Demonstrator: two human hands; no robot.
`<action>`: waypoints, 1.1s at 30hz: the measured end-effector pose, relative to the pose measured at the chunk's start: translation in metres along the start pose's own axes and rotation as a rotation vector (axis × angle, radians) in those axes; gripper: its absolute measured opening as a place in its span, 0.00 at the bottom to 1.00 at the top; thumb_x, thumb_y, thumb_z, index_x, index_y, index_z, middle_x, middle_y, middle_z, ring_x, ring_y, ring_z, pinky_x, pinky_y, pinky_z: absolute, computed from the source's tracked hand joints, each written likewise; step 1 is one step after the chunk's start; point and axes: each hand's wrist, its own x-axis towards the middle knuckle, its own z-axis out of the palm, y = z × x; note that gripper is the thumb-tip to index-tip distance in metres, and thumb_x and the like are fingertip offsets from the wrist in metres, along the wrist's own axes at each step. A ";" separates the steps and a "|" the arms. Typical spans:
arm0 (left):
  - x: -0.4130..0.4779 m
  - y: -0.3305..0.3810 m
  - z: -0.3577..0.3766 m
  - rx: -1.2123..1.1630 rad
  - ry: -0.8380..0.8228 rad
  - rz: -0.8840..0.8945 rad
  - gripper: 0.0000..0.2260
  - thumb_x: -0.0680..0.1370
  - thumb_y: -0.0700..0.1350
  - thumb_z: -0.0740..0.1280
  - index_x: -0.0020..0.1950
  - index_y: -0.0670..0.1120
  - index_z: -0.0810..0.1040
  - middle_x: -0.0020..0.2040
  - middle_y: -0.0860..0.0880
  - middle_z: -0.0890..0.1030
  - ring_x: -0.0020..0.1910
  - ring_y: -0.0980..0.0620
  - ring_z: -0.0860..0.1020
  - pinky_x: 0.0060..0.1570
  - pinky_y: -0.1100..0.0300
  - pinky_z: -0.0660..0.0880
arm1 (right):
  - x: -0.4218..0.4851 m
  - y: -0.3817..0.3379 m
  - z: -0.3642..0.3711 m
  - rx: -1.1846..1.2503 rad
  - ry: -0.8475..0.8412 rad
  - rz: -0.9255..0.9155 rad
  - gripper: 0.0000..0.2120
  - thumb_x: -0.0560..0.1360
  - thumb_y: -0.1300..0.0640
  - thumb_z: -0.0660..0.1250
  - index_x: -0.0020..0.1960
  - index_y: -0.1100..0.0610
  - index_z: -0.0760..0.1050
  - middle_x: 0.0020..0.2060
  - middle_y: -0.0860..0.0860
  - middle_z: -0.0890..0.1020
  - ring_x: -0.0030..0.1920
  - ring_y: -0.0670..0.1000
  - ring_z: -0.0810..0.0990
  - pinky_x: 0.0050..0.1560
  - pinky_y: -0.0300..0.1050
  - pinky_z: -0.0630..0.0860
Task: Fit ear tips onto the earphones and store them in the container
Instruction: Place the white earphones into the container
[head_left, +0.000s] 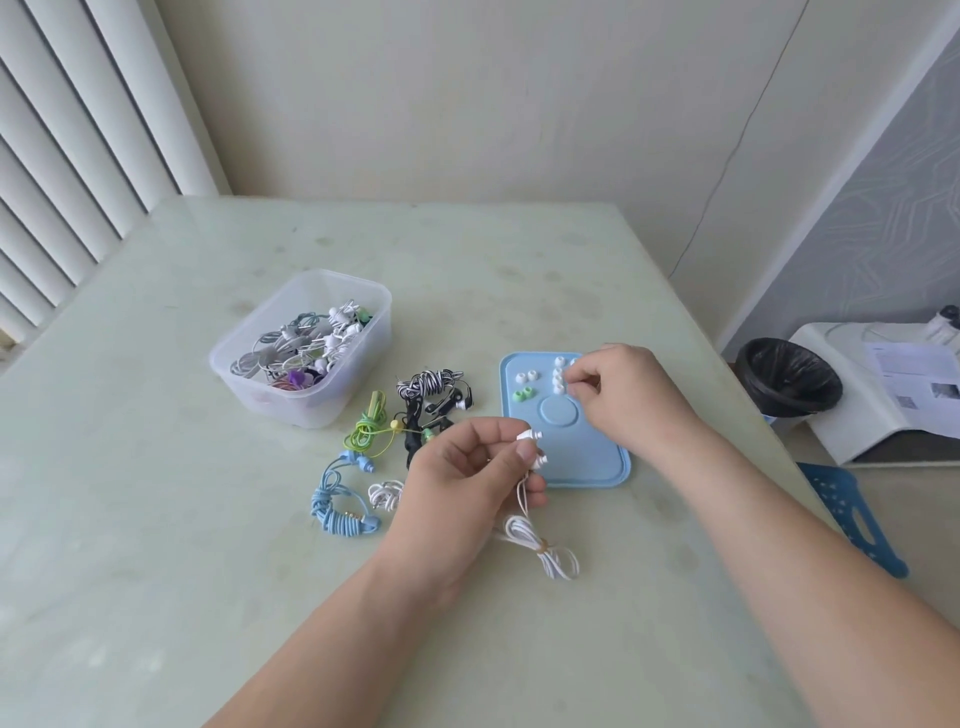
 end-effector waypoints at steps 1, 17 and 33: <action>0.001 0.000 -0.001 -0.003 0.000 0.004 0.06 0.80 0.37 0.71 0.57 0.37 0.81 0.42 0.43 0.84 0.36 0.46 0.82 0.34 0.60 0.78 | 0.002 0.000 0.001 -0.025 -0.004 -0.019 0.06 0.75 0.64 0.69 0.43 0.57 0.84 0.37 0.45 0.78 0.41 0.54 0.80 0.42 0.47 0.76; -0.001 -0.001 -0.001 -0.029 0.030 0.090 0.06 0.80 0.36 0.71 0.57 0.40 0.82 0.42 0.44 0.85 0.35 0.50 0.81 0.36 0.60 0.79 | -0.071 -0.041 -0.002 1.174 -0.070 0.181 0.06 0.73 0.69 0.73 0.50 0.64 0.83 0.36 0.60 0.83 0.37 0.55 0.81 0.39 0.46 0.79; 0.003 -0.006 -0.004 0.043 0.026 0.127 0.06 0.80 0.37 0.71 0.55 0.37 0.82 0.41 0.43 0.84 0.36 0.50 0.81 0.40 0.57 0.80 | -0.078 -0.033 0.003 1.327 -0.189 0.147 0.07 0.71 0.65 0.71 0.48 0.63 0.85 0.39 0.61 0.84 0.38 0.55 0.82 0.40 0.46 0.81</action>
